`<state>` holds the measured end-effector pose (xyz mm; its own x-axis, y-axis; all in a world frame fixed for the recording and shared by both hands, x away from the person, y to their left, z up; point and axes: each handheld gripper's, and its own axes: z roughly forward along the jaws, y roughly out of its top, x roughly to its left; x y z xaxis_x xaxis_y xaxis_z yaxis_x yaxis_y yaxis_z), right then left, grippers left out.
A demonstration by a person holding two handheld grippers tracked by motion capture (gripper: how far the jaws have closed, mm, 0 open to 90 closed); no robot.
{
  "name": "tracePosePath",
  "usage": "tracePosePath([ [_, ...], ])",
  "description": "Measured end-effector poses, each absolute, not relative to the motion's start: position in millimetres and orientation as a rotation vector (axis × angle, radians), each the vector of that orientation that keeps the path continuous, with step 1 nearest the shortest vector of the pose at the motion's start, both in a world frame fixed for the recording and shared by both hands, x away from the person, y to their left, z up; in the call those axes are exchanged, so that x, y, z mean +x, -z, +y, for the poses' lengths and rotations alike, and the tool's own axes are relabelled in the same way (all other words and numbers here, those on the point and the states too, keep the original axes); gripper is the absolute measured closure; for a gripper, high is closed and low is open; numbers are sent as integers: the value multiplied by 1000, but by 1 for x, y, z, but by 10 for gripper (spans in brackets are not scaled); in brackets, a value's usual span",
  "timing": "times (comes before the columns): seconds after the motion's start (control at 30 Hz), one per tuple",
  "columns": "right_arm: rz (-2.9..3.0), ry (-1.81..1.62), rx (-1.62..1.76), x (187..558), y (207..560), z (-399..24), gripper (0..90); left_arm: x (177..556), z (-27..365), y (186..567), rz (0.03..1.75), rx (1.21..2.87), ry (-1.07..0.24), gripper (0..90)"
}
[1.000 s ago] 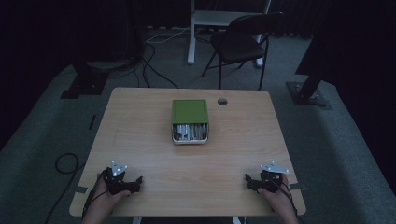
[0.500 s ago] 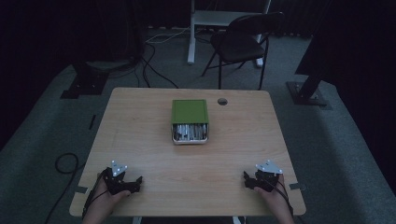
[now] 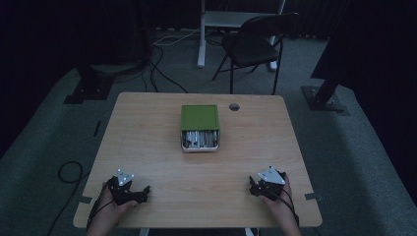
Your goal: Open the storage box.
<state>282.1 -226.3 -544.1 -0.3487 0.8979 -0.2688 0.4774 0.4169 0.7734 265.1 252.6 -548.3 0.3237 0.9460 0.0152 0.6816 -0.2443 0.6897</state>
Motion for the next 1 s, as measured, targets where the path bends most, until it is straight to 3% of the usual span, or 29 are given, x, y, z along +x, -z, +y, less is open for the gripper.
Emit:
tracePosePath([
  [1.0, 1999, -565, 564, 293, 544, -113, 214, 265, 253, 548, 1428, 2011, -589, 29],
])
